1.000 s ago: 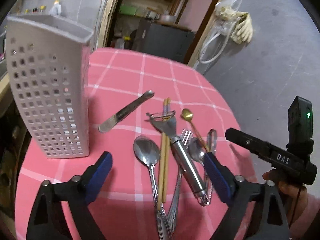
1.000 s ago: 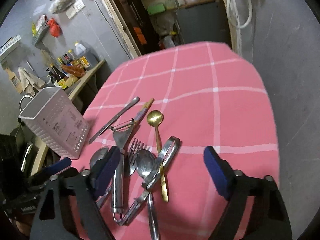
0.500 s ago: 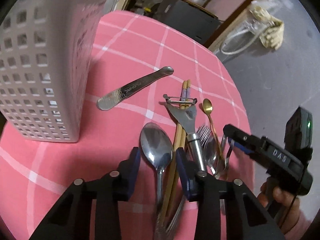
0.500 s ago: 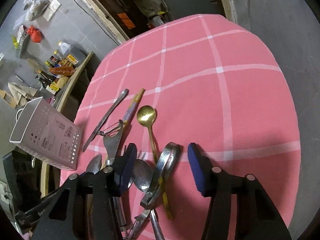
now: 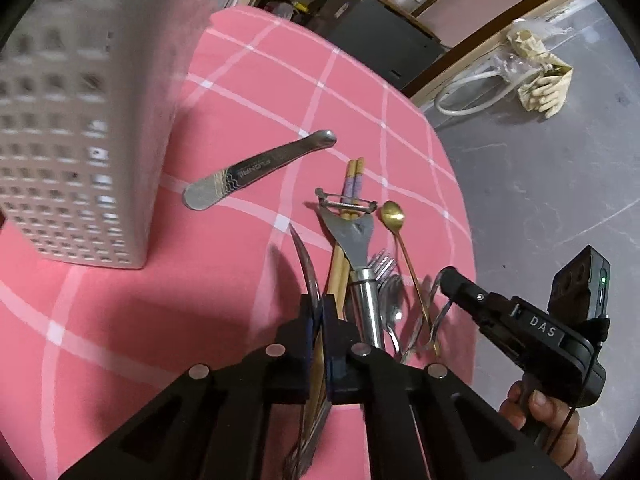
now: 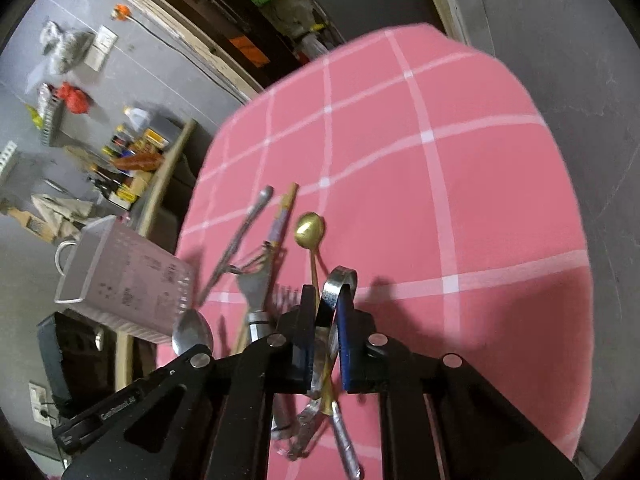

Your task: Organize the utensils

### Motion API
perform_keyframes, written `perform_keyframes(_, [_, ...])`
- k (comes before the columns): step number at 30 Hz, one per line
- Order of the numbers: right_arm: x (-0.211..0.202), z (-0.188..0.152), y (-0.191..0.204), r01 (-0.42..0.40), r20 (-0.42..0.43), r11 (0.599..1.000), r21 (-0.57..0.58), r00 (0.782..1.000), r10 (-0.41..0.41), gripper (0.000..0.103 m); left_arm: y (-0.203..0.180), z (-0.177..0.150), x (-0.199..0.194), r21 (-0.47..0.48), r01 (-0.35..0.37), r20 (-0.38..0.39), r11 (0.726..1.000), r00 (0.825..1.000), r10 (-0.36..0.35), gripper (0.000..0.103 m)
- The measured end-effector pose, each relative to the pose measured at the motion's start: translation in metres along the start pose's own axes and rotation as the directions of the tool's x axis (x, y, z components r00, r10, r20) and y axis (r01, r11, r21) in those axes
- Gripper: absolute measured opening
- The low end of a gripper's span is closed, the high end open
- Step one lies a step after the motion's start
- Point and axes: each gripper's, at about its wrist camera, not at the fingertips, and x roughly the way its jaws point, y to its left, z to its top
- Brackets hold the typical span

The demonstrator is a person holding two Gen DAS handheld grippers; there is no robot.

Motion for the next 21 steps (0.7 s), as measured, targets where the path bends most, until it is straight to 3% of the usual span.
perform_keyframes(3, [-0.021, -0.002, 0.003, -0.029, 0.051, 1.0, -0.006, 0.998, 0.029, 0.007, -0.004, -0.003, -0.019, 0.039, 0.025, 0.033, 0.999, 0.999, -0.026, 0.004])
perform_keyframes(11, [-0.08, -0.011, 0.025, 0.019, 0.189, 0.996, -0.088, 0.982, -0.002, 0.001, -0.027, 0.0, -0.08, 0.223, 0.057, 0.147, 0.973, 0.985, -0.091, 0.004])
perform_keyframes(17, [-0.119, -0.011, 0.047, 0.041, 0.29, 0.987, -0.152, 0.957, 0.005, 0.001, -0.036, 0.017, -0.124, 0.266, 0.122, 0.23, 0.956, 0.955, -0.186, 0.004])
perform_keyframes(21, [-0.137, -0.008, 0.077, 0.019, 0.34, 0.977, -0.215, 0.939, 0.056, 0.001, -0.034, 0.041, -0.154, 0.256, 0.168, 0.308, 0.952, 0.919, -0.245, 0.004])
